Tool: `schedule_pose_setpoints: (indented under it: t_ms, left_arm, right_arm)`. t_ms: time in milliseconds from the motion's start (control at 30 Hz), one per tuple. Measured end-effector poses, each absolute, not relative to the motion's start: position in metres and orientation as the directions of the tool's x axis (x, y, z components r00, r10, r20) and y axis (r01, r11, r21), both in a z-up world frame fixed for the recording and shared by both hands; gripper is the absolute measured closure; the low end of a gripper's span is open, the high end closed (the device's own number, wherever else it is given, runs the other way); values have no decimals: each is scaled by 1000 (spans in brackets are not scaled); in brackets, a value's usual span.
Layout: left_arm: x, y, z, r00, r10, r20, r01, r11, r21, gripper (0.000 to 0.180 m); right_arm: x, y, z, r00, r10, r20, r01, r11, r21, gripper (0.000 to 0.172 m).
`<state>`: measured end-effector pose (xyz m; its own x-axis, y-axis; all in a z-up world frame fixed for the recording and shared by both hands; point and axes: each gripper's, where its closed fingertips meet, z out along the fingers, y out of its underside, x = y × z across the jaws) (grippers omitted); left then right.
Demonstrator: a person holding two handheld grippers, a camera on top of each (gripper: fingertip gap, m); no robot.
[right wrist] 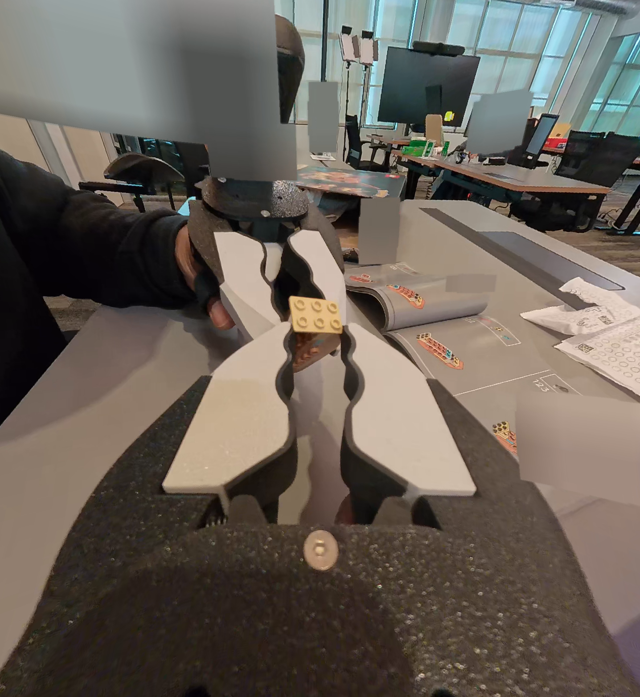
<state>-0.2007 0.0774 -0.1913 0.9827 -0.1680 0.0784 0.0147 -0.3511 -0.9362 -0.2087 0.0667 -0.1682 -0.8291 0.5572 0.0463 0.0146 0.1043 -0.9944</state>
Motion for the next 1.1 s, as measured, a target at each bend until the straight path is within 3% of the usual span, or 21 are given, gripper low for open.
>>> schedule_pose_setpoints:
  t_ms: [200, 267, 367, 567, 667, 833, 867, 1100]
  left_arm:
    - [-205, 78, -198, 985, -134, 113, 54, -380, -923, 156]
    - [-208, 78, -201, 981, -111, 162, 106, -395, -913, 156]
    - [-217, 74, -201, 955, -72, 288, 238, -396, -887, 156]
    - [-199, 64, -207, 750, -178, 637, 491, -495, -717, 156]
    - [-181, 60, -217, 703, -223, 675, 457, -586, -669, 156]
    - [-162, 54, -225, 709, -274, 650, 345, -669, -658, 155]
    - [-159, 52, -228, 711, -280, 645, 324, -684, -654, 156]
    - [-165, 51, -232, 738, -259, 624, 308, -693, -652, 154]
  right_arm:
    - [-213, 67, -174, -810, 582, 71, 26, 157, -987, 149]
    - [-217, 68, -176, -801, 589, 103, 11, 187, -982, 140]
    - [-216, 73, -176, -814, 558, 162, -36, 230, -973, 124]
    - [-209, 74, -171, -847, 459, 269, -146, 284, -948, 121]
    - [-195, 66, -179, -897, 341, 280, -169, 320, -932, 125]
    - [-176, 58, -200, -920, 201, 337, -230, 419, -879, 147]
    - [-174, 57, -201, -920, 191, 341, -236, 424, -874, 154]
    - [-181, 59, -212, -905, 260, 337, -177, 490, -854, 155]
